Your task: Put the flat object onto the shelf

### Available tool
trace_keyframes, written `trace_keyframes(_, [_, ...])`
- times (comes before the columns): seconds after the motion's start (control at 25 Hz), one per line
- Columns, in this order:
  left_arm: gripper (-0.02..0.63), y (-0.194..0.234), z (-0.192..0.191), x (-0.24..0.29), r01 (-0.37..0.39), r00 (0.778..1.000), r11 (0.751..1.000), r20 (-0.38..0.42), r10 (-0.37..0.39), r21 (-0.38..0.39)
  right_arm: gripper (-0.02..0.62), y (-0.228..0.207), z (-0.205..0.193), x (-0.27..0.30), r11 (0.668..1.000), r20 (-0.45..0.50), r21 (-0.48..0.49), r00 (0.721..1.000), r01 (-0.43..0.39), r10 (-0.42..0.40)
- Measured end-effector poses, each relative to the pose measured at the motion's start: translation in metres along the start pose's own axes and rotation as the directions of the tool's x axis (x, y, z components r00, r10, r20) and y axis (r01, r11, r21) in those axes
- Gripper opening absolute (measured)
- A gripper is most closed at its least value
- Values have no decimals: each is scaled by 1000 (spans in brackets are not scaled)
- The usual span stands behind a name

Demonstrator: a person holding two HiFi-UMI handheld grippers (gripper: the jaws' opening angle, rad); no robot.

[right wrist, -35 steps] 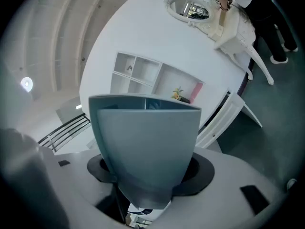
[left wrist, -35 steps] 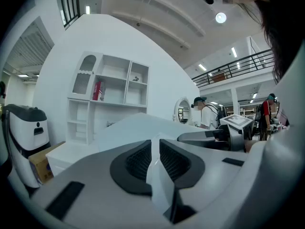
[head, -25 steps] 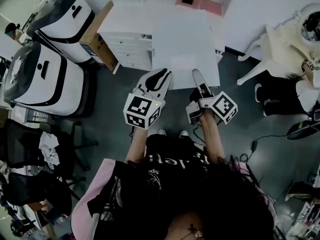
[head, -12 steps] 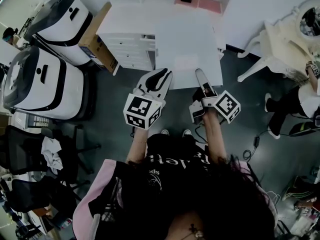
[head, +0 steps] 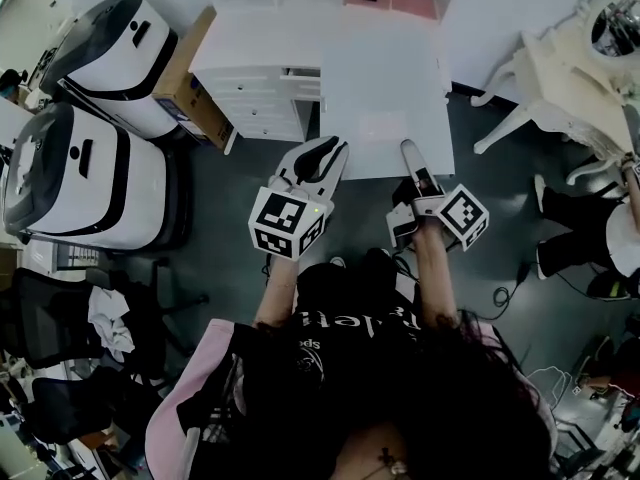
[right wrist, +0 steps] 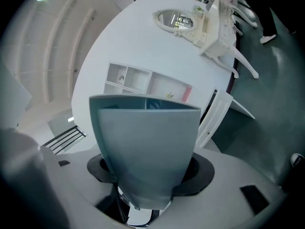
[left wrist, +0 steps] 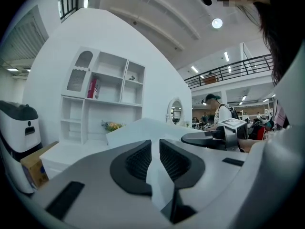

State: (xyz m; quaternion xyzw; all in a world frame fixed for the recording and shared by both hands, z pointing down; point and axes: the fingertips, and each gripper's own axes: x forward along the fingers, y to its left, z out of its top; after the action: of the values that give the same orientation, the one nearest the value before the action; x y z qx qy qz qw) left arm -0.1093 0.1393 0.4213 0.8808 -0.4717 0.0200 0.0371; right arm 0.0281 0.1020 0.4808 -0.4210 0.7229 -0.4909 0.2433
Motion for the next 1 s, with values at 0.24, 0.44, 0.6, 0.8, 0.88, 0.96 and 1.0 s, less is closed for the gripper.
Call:
trace_keyframes(0.24, [63, -4, -2, 10, 26, 1000, 1000, -2, -26, -13, 313, -8, 8, -5, 1000, 15, 17, 1000, 26, -26])
trace_keyframes(0.44, [63, -3, -5, 30, 31, 999, 999, -10, -31, -20, 313, -18, 30, 2, 999, 28, 16, 999, 37, -37])
trace_keyframes(0.6, [63, 6, -7, 56, 15, 1000, 1000, -23, -15, -15, 313, -29, 58, 19, 999, 40, 34, 999, 28, -29])
trace_keyframes(0.8, [63, 28, -1, 116, -17, 1000, 1000, -23, 16, -12, 313, -50, 108, 59, 999, 37, 33, 999, 20, -21])
trace_keyframes(0.88, [63, 37, 6, 149, -25, 1000, 1000, -16, 25, -13, 313, -58, 133, 77, 999, 26, 31, 999, 21, -22])
trace_keyframes(0.96, [63, 41, 13, 186, -29, 999, 999, -15, 29, -14, 313, -65, 163, 95, 999, 19, 25, 999, 26, -26])
trace_keyframes(1.0, [63, 41, 16, 204, -31, 999, 999, -15, 31, -15, 313, -68, 178, 103, 999, 17, 22, 1000, 23, -23])
